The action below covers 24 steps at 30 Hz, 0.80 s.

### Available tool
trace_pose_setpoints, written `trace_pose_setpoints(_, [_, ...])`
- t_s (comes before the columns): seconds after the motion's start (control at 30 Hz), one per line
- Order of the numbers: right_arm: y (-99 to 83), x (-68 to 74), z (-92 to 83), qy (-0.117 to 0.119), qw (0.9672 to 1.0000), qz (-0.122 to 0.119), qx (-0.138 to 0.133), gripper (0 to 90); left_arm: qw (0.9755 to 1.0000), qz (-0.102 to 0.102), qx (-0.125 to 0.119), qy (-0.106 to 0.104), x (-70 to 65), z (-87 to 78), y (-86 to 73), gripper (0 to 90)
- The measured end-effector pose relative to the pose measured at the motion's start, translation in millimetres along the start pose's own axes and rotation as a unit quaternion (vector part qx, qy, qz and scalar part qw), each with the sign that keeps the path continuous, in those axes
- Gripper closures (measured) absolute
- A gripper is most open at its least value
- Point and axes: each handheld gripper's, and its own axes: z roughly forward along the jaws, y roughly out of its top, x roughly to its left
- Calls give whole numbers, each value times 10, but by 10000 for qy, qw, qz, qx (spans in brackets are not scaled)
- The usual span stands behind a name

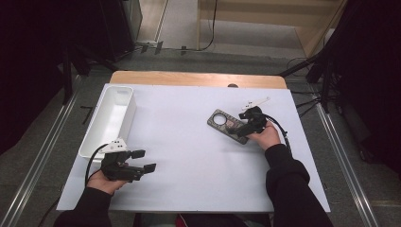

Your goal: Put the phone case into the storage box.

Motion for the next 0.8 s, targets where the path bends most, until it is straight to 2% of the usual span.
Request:
trace_pose_setpoints(0.3, [-59, 8, 70, 9, 9998, -106, 167, 0, 10000, -1, -13, 9, -1, -3, 0, 226])
trace_pose_setpoints(0.47, [-83, 18, 78, -28, 9998, -149, 133, 0, 10000, -6, -15, 9, 1, -5, 0, 226])
trace_pose_setpoints(0.67, [-106, 74, 104, -278, 9986, -416, 141, 0, 10000, -7, -15, 12, 1, -7, 0, 226])
trace_pose_setpoints(0.8, [-109, 94, 111, -352, 9980, -487, 175, 0, 10000, -10, -15, 23, 3, -9, 1, 226])
